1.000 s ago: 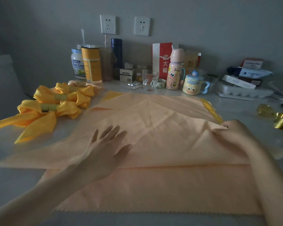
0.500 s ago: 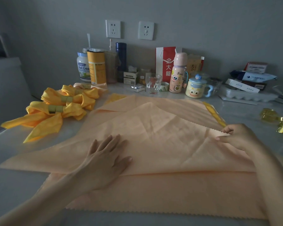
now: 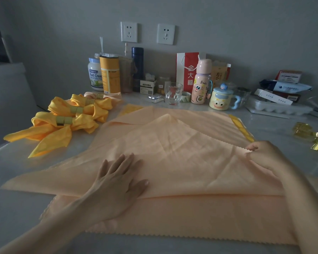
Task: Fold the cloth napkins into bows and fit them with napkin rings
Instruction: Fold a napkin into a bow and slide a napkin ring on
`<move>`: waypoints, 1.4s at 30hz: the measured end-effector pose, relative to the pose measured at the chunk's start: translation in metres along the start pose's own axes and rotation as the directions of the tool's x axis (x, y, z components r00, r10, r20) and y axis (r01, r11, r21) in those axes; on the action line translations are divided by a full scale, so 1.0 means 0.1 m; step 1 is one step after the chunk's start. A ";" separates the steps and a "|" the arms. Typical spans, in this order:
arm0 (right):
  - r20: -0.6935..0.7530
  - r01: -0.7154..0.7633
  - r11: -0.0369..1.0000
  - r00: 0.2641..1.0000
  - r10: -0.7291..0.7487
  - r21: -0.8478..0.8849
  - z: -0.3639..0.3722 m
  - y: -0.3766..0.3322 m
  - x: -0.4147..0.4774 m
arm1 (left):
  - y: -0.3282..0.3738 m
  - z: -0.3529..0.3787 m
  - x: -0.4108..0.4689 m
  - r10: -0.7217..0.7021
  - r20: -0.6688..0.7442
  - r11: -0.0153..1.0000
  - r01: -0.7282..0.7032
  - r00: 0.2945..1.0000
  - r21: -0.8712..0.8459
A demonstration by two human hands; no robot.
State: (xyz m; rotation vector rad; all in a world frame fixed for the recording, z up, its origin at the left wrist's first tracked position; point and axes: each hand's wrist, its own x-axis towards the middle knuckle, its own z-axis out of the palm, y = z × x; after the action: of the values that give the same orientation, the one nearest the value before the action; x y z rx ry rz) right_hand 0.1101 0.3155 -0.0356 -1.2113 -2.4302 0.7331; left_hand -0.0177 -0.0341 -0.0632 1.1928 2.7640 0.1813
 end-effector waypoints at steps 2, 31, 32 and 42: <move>-0.016 0.004 1.000 1.000 -0.004 -0.005 0.01 -0.03 -0.03 | 0.01 -0.01 0.02 0.007 0.005 1.000 -0.007 1.000 0.003; -0.086 -0.014 0.990 0.996 0.002 -0.143 0.08 -0.02 0.02 | 0.01 -0.05 0.10 0.027 0.040 0.999 -0.028 0.999 0.024; -0.090 -0.015 0.988 0.996 0.001 -0.156 0.09 -0.02 0.02 | 0.00 -0.04 0.12 0.025 0.032 0.999 -0.025 0.999 0.029; -0.029 0.726 0.676 0.679 -0.734 -0.127 0.61 -0.91 -0.74 | 0.04 -0.02 0.11 0.008 0.021 1.000 -0.009 1.000 0.020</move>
State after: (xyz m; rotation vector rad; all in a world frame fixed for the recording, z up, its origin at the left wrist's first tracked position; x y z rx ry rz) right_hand 0.0653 0.1911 -0.0370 -0.1816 -2.5865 0.2945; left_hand -0.0228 -0.0236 -0.0616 1.2046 2.7497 0.1423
